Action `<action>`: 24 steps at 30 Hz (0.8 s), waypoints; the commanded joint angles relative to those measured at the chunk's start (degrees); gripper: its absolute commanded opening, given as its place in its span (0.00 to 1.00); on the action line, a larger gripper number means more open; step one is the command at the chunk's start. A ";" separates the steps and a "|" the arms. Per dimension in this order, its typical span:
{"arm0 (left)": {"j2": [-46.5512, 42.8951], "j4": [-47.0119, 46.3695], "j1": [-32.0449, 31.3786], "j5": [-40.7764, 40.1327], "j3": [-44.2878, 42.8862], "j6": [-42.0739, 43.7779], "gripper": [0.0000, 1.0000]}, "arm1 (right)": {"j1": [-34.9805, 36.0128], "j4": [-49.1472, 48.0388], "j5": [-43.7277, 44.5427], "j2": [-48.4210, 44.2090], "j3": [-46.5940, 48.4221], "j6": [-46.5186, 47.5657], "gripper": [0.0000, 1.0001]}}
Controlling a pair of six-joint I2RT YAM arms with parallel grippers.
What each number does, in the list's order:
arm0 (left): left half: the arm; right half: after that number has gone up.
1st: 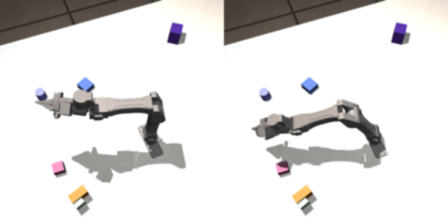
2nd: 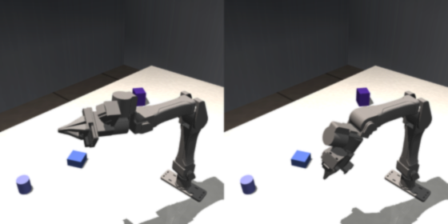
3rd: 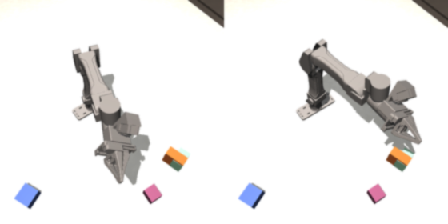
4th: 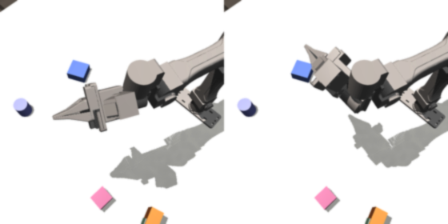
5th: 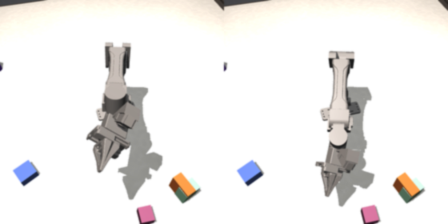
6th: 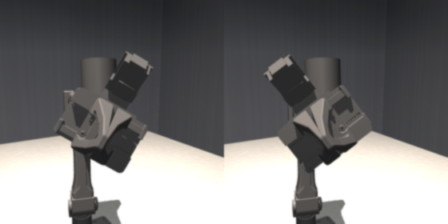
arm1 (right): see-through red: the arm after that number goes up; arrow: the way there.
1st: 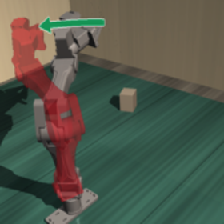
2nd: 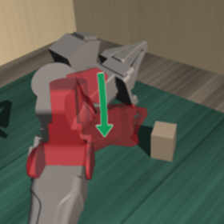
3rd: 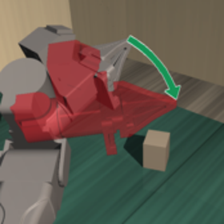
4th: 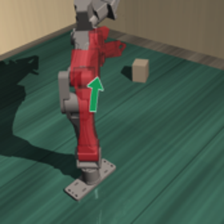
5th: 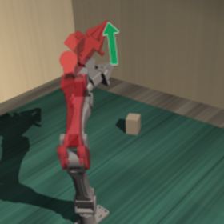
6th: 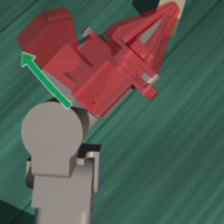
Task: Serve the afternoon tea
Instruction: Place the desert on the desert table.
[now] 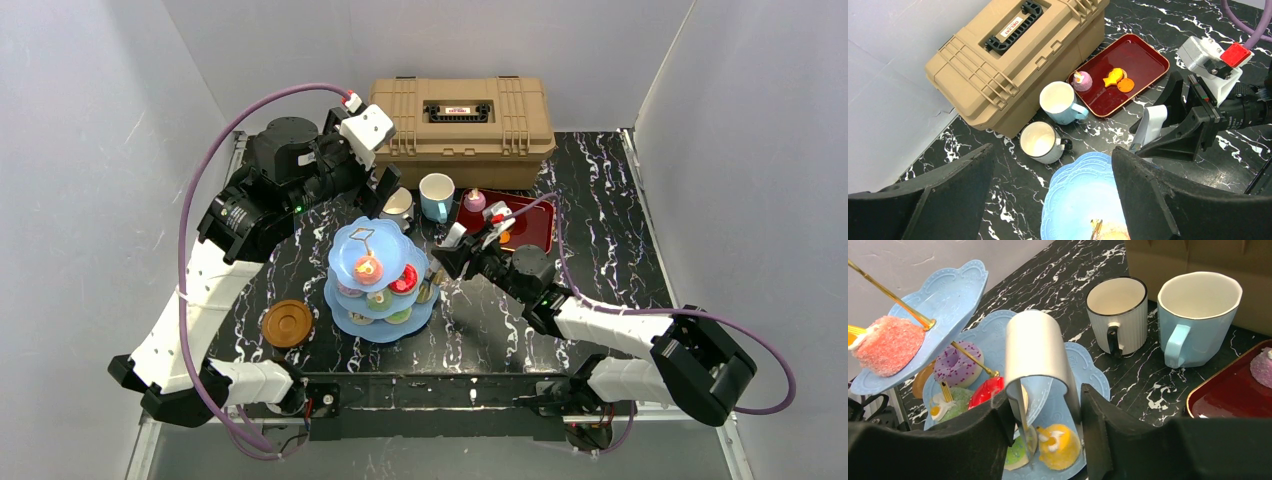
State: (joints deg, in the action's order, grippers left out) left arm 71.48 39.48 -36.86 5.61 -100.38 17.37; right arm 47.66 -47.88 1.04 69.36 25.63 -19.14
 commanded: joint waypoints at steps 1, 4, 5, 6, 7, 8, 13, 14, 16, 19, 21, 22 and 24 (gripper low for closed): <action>-0.38 -0.40 0.25 0.46 -2.00 0.31 0.85 | 0.17 -3.10 -0.69 0.06 2.50 0.77 0.57; -0.14 -0.37 0.22 0.46 -2.31 0.35 0.85 | 0.16 -2.93 -0.68 0.16 2.67 0.98 0.58; -0.12 -0.37 0.21 0.46 -2.46 0.40 0.85 | 0.20 -2.85 -0.66 0.16 2.76 1.02 0.57; -0.04 -0.37 0.21 0.46 -2.58 0.39 0.85 | 0.16 -2.76 -0.68 0.18 2.84 1.11 0.56; -0.02 -0.37 0.21 0.46 -2.58 0.39 0.85 | 0.21 -2.75 -0.64 0.04 2.92 1.24 0.55; 0.00 -0.41 0.21 0.39 -2.61 0.39 0.85 | 0.18 -2.75 -0.68 -0.15 3.01 1.35 0.52; -0.03 -0.20 0.21 0.37 -2.70 0.50 0.85 | 0.15 -1.22 1.77 -3.10 3.18 3.59 0.44; -0.03 -0.20 0.21 0.30 -2.77 0.52 0.85 | 0.15 -0.29 2.18 -3.88 3.26 4.32 0.44; 0.11 -0.20 0.21 0.28 -2.81 0.50 0.85 | 0.11 1.83 2.89 -5.50 3.50 5.53 0.44; 0.17 -0.20 0.21 0.50 -2.89 0.44 0.85 | -0.01 3.65 3.61 -7.57 3.26 6.21 0.44; 0.29 -0.20 0.21 0.63 -2.88 0.33 0.85 | -0.07 4.09 3.35 -8.36 3.14 5.95 0.46; 0.24 -0.20 0.21 0.63 -2.90 0.30 0.85 | -0.09 4.03 2.95 -8.37 3.12 5.61 0.47; 0.33 -0.20 0.21 0.63 -3.10 0.31 0.85 | -0.11 3.70 1.78 -7.82 3.11 4.78 0.49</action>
State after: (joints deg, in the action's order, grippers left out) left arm 71.90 39.46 -36.86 5.61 -101.30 17.56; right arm 47.68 -42.72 3.09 62.26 26.20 -14.61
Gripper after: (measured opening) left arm 0.844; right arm 0.483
